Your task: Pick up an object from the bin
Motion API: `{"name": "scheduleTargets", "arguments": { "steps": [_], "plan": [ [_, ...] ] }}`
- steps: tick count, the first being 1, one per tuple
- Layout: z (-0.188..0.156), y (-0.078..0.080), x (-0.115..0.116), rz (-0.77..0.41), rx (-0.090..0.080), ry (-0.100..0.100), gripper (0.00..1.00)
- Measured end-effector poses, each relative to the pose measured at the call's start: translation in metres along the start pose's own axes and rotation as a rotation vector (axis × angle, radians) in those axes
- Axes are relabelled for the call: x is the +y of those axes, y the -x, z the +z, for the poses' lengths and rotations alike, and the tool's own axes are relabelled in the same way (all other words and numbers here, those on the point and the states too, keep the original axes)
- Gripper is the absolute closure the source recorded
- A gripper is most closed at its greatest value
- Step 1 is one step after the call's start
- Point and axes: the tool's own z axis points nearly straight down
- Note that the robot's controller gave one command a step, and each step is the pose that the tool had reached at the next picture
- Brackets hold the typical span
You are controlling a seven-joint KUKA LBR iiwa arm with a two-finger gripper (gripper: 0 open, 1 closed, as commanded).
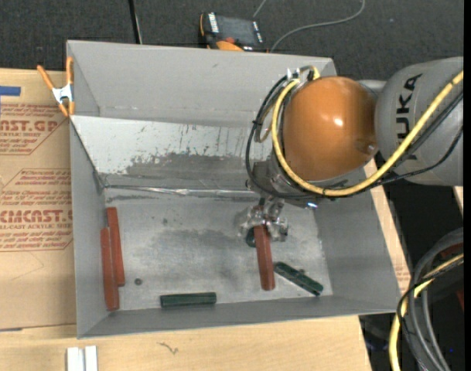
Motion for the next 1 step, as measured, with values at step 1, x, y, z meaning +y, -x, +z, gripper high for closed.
{"name": "scheduleTargets", "arguments": {
  "steps": [1],
  "plan": [
    [-0.0920,0.0066,0.0012,0.000,-0.001,-0.005,1.00]
  ]
}}
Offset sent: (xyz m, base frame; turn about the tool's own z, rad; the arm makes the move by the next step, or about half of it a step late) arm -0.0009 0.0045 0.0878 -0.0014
